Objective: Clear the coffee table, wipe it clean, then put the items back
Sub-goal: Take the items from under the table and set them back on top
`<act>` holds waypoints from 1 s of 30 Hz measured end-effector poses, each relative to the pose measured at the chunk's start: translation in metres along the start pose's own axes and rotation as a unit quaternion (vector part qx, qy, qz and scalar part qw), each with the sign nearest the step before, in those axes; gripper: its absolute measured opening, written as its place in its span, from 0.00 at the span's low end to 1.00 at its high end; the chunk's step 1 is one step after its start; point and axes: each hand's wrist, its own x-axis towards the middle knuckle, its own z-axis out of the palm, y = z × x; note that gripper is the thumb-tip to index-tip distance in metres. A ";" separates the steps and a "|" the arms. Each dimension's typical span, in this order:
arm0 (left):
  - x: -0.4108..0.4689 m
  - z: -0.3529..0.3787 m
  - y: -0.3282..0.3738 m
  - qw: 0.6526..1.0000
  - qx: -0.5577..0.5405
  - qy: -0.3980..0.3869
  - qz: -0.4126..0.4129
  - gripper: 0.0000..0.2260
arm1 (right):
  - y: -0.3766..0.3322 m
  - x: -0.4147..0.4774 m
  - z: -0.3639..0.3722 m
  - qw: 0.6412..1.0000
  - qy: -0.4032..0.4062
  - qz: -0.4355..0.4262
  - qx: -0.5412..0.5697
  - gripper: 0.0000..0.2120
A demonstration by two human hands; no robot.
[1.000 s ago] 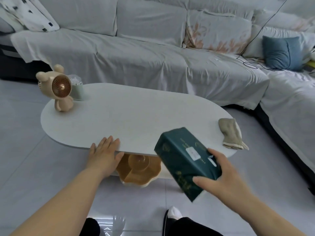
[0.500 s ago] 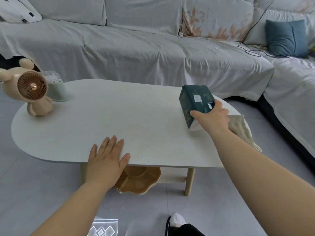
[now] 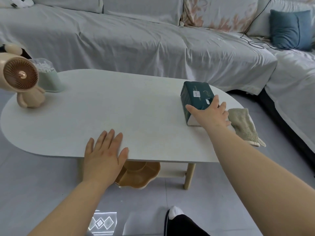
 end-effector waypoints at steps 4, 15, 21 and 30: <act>-0.008 -0.008 0.002 0.996 -0.087 0.011 -0.001 0.22 | 0.013 -0.041 -0.004 0.978 0.099 -0.099 0.154 0.36; -0.083 0.096 -0.026 0.780 -0.474 -0.088 -0.400 0.18 | 0.109 -0.150 0.097 0.852 -0.362 0.190 0.328 0.05; -0.048 0.145 -0.053 0.688 -0.545 -0.201 -0.434 0.28 | 0.123 -0.113 0.172 0.788 -0.369 0.332 0.364 0.30; -0.003 0.189 -0.069 0.603 -0.621 -0.222 -0.448 0.30 | 0.119 -0.080 0.245 0.751 -0.348 0.374 0.418 0.33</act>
